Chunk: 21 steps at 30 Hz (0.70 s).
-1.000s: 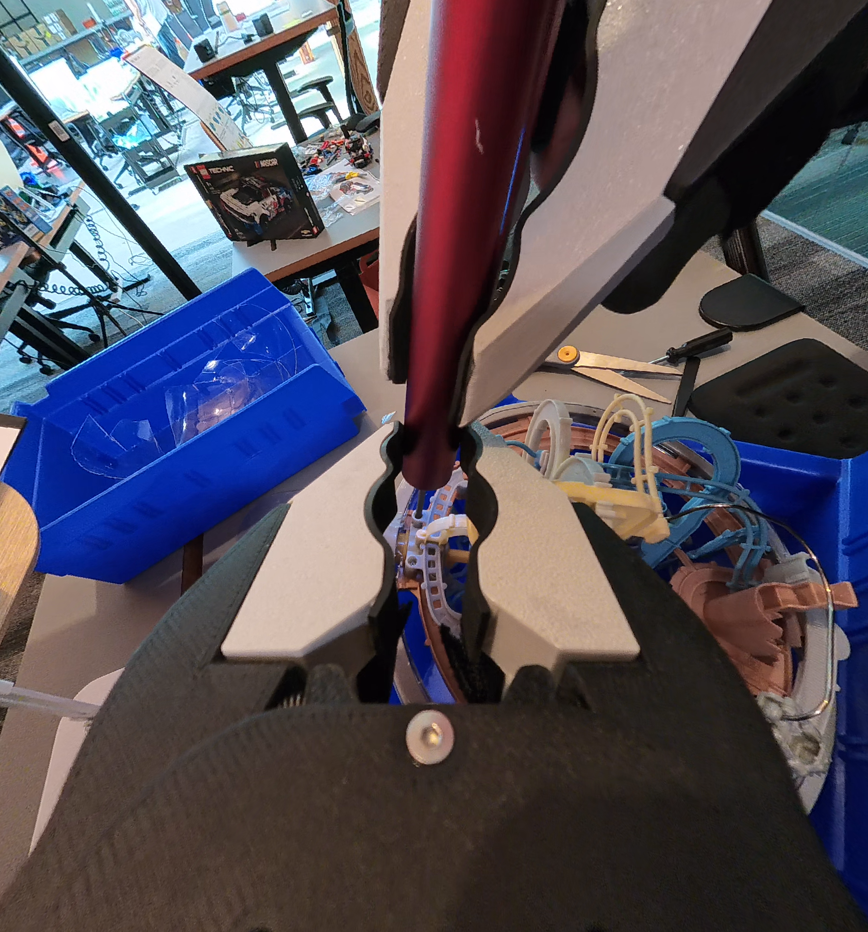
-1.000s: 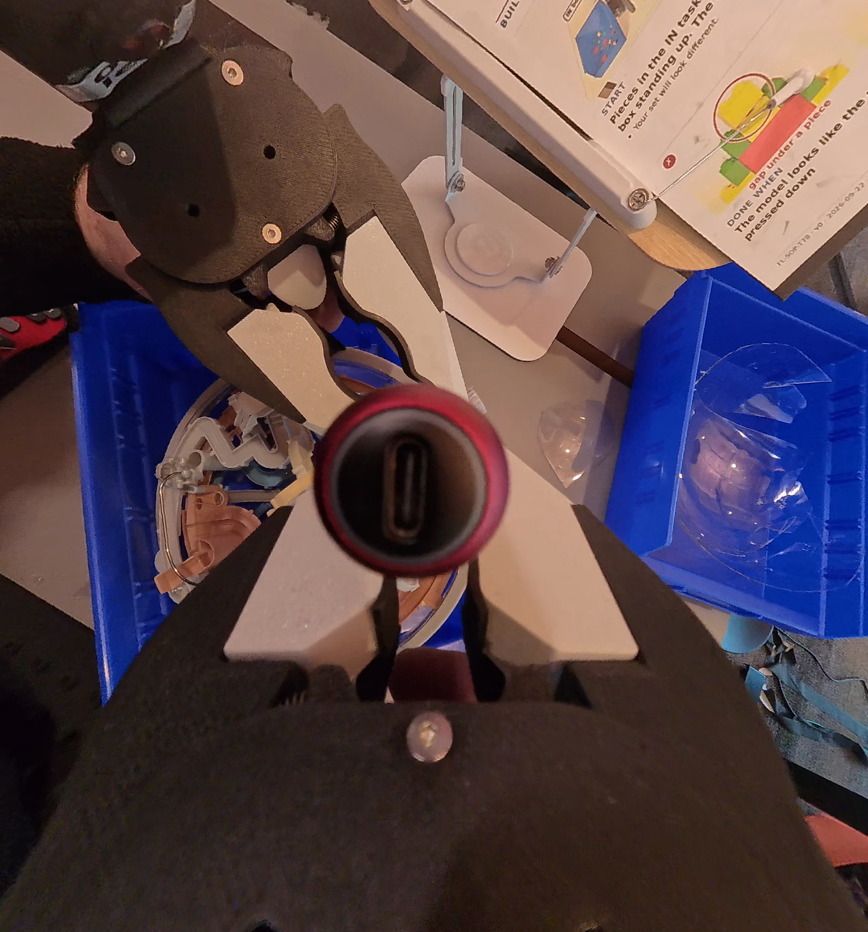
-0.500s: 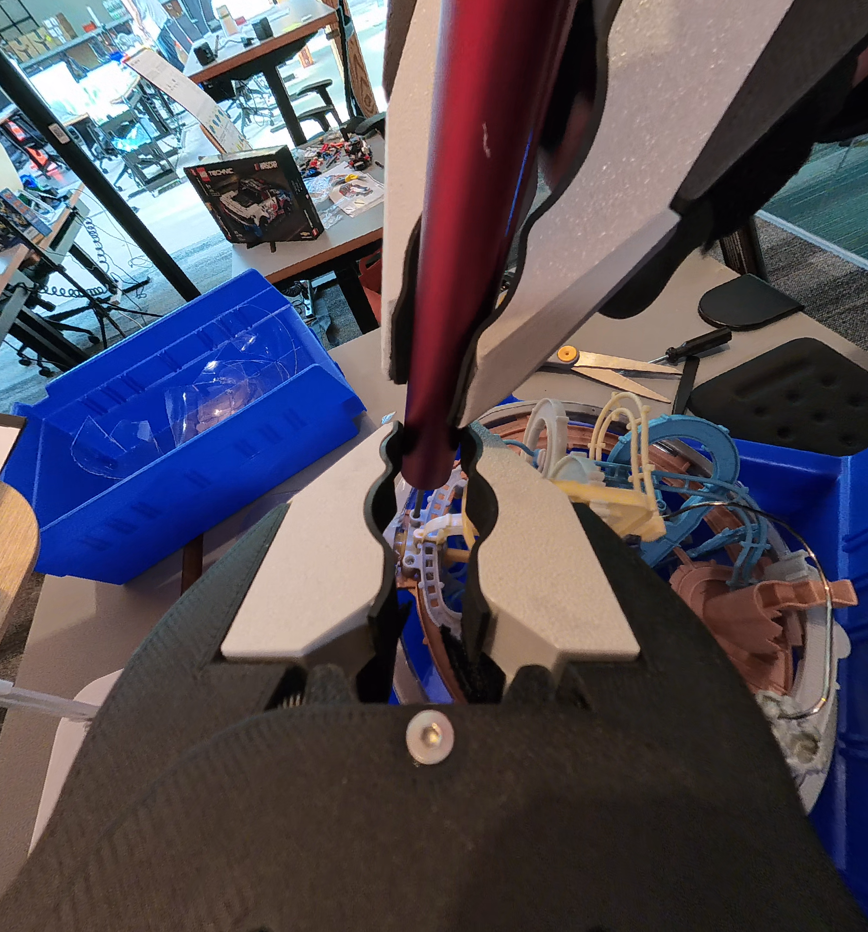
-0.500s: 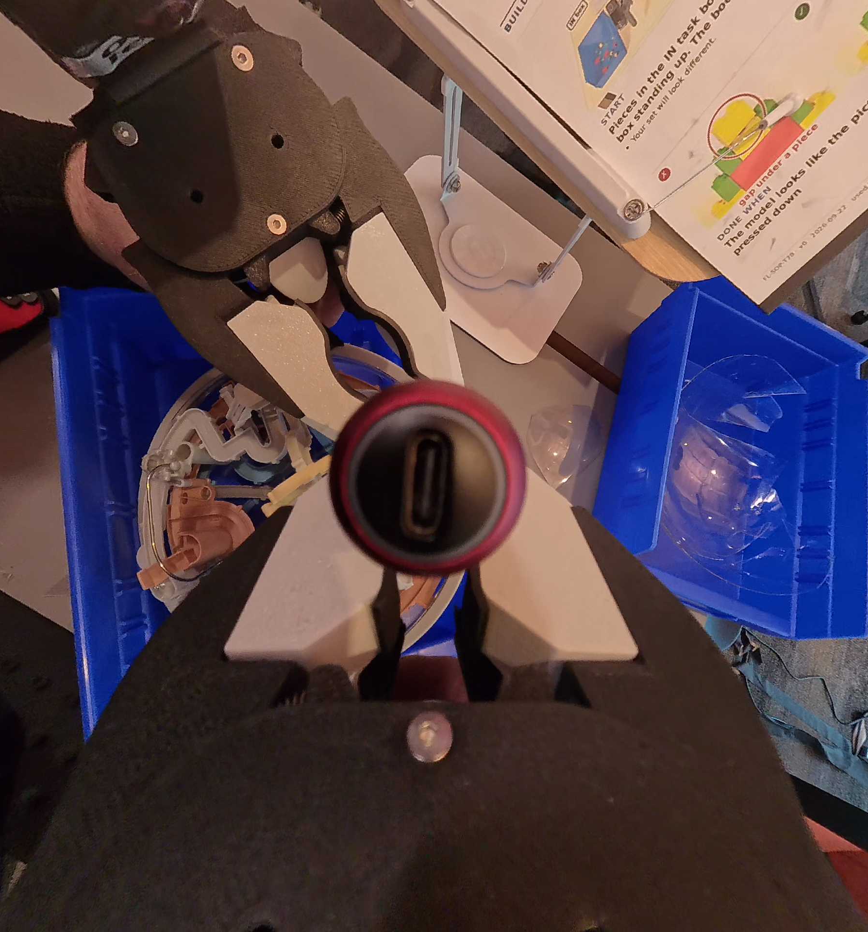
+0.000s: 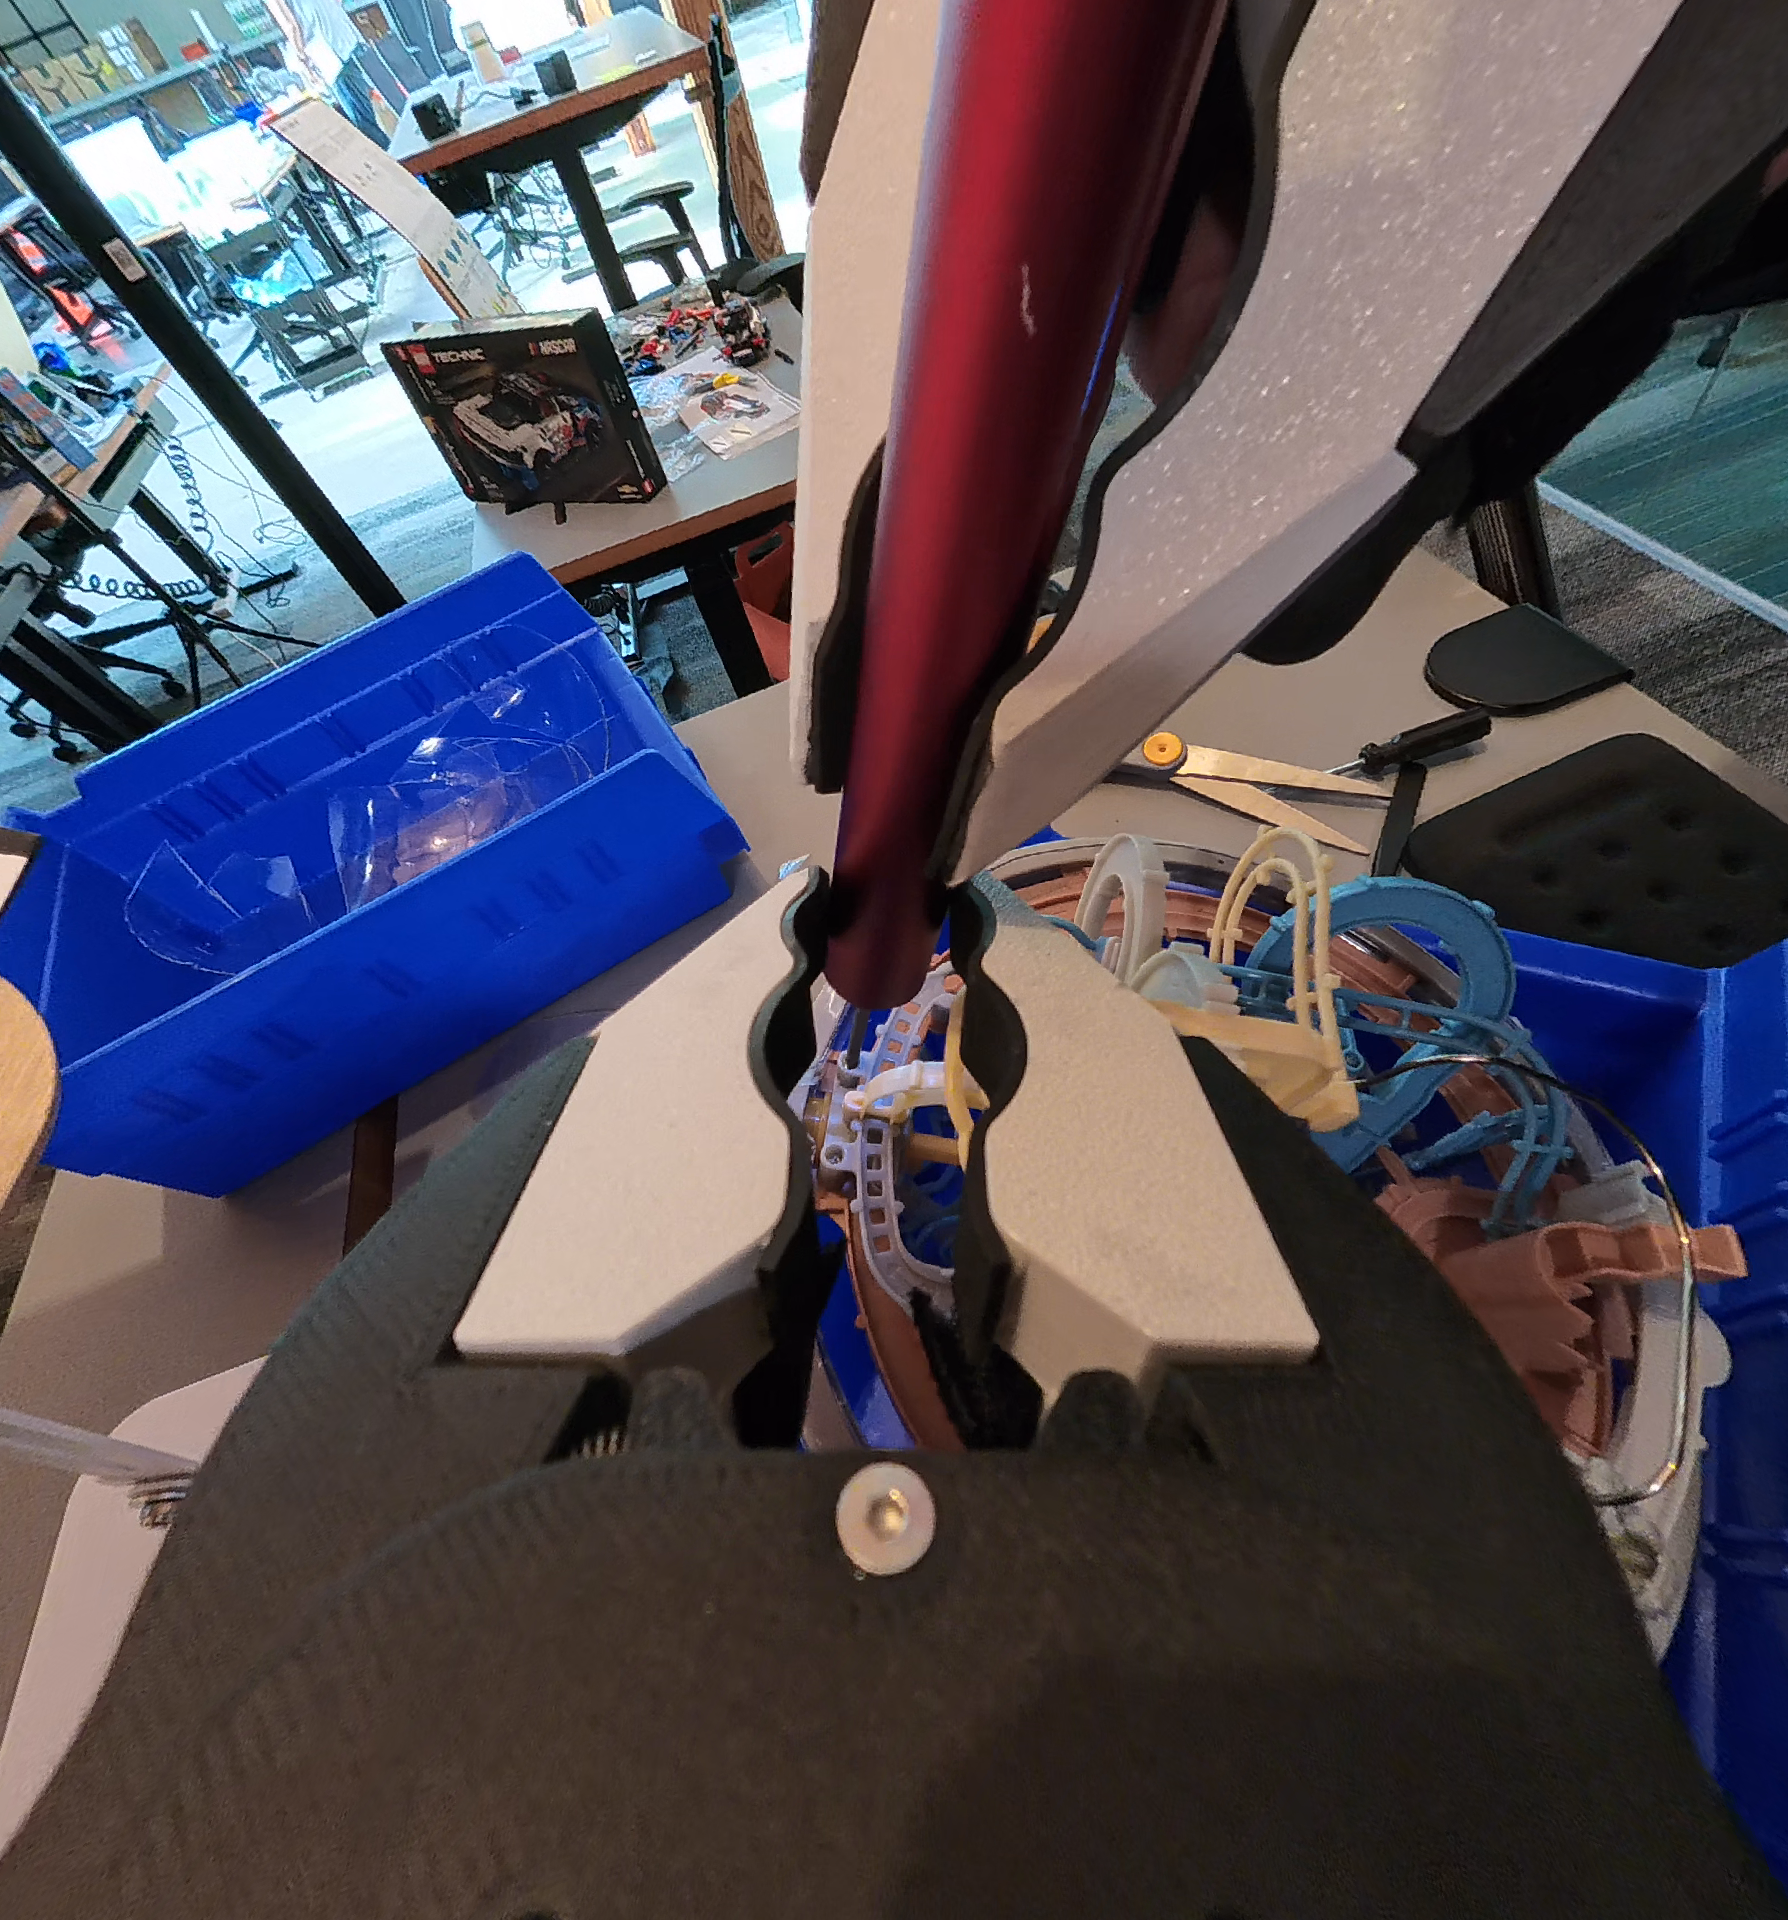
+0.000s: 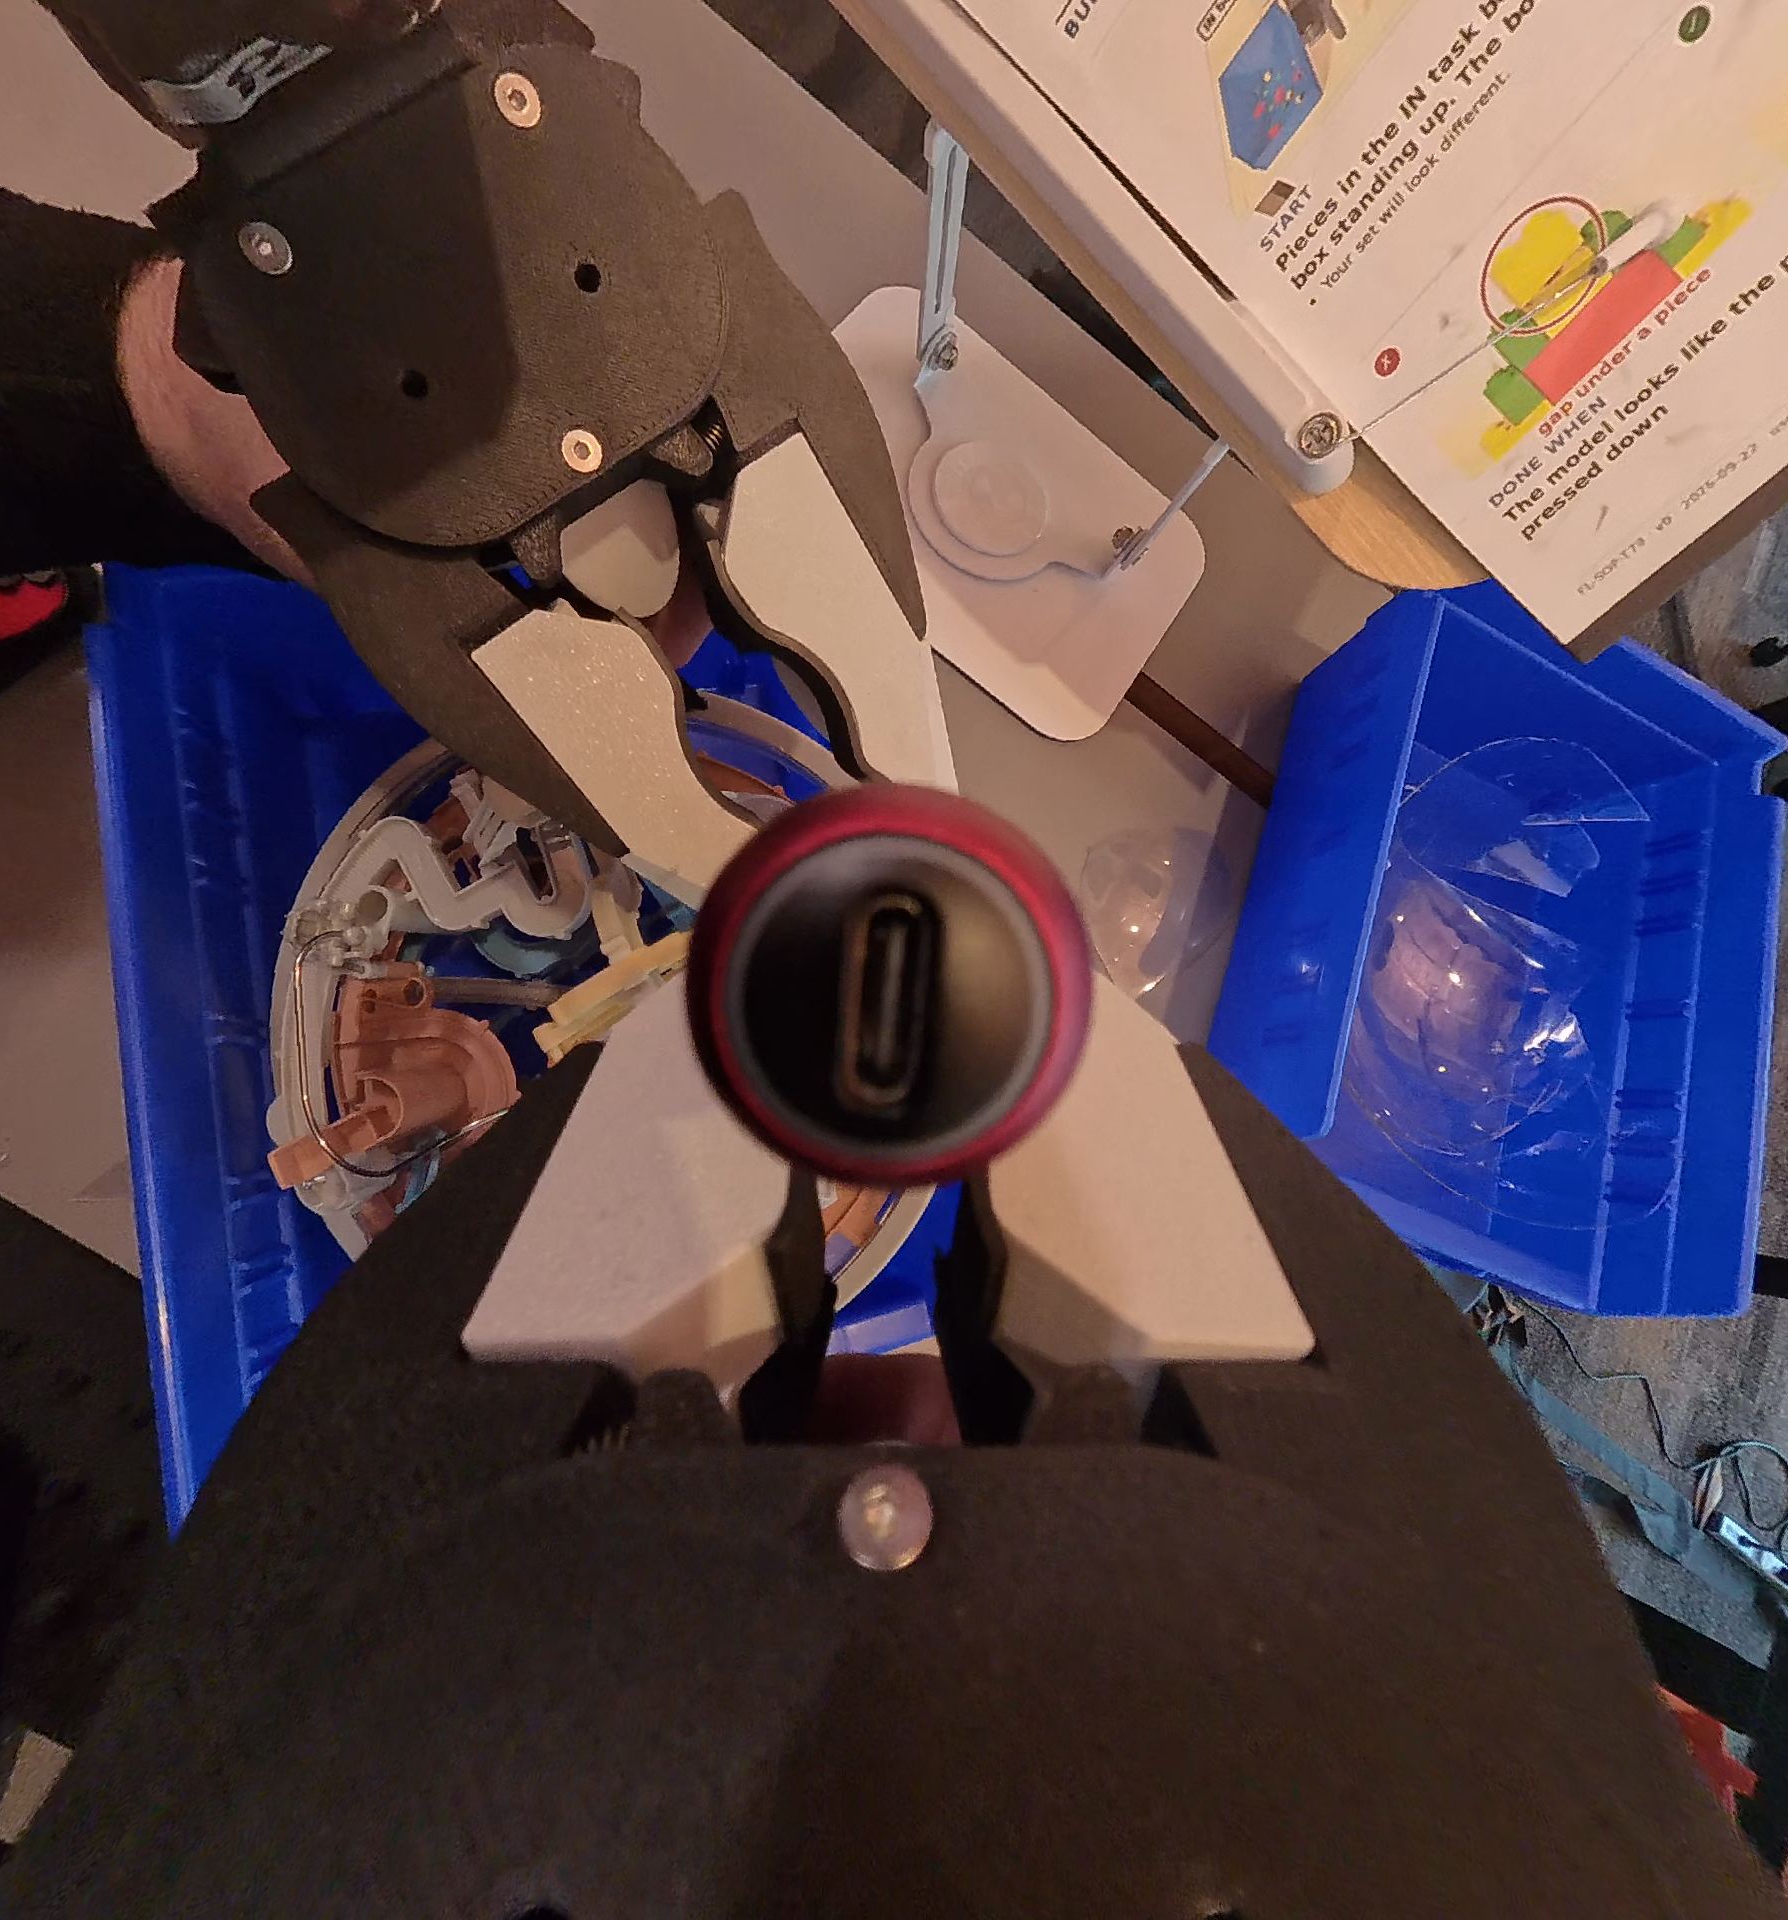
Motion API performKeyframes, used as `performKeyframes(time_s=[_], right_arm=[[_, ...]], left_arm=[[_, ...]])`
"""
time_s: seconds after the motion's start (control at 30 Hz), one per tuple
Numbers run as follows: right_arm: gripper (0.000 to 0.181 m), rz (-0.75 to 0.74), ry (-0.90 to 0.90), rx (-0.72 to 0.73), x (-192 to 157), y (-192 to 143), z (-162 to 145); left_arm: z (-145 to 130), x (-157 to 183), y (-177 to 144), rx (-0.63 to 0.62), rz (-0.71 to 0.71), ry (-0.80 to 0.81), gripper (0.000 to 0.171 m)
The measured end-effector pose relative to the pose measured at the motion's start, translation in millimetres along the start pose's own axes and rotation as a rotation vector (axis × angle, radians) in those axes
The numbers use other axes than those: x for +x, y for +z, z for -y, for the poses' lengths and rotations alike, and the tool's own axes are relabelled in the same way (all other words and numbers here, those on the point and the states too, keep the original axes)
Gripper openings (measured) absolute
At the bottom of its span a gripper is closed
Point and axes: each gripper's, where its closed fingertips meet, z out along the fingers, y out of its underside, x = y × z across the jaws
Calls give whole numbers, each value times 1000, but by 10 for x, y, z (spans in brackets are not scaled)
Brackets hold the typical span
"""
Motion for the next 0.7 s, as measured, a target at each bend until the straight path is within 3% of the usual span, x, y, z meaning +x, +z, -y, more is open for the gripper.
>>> performKeyframes(time_s=[0.7], right_arm=[[20, 5, -11, 2, -2, -13, 11]], left_arm=[[15, -4, -6, 9, 15, 1, 21]])
